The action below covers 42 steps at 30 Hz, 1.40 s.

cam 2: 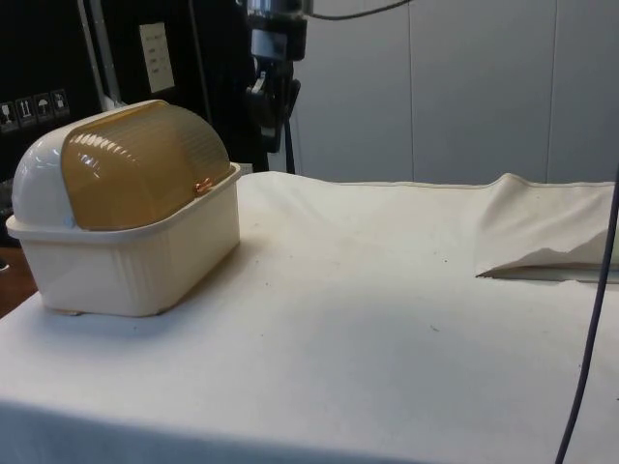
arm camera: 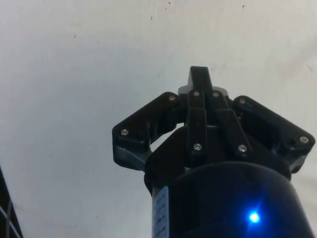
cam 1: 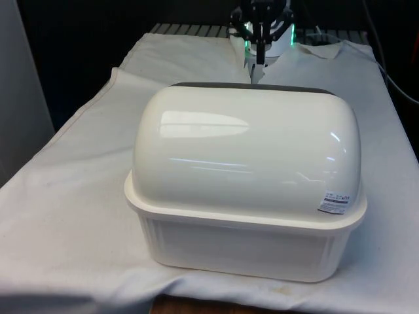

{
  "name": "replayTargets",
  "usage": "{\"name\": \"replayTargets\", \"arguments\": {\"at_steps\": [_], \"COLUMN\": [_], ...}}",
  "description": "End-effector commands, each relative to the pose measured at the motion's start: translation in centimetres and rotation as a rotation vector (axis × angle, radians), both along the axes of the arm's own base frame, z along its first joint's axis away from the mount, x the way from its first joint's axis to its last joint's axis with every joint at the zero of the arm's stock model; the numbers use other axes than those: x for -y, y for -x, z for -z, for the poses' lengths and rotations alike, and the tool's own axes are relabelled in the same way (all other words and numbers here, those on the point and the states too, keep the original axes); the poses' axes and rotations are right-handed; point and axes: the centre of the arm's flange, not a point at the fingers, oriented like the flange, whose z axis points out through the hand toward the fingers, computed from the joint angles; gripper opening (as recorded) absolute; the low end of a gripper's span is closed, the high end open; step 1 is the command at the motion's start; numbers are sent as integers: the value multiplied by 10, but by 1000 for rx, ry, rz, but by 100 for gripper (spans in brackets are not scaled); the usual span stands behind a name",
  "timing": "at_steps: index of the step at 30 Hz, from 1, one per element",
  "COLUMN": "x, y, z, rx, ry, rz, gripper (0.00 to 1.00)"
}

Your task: Open the lid, then close it.

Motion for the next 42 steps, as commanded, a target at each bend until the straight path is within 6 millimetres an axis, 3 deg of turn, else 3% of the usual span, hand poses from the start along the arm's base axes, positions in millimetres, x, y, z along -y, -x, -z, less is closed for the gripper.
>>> {"name": "replayTargets", "arguments": {"at_steps": [1,13,23,42], "x": [1,21,35,21], "y": [-1,-9,-16,-44], "z": [7,41,54,63], "rx": [15,49,72,87], "ry": [-3,5,22,20], "rz": [9,40,59,58], "gripper": [0,0,0,0]}}
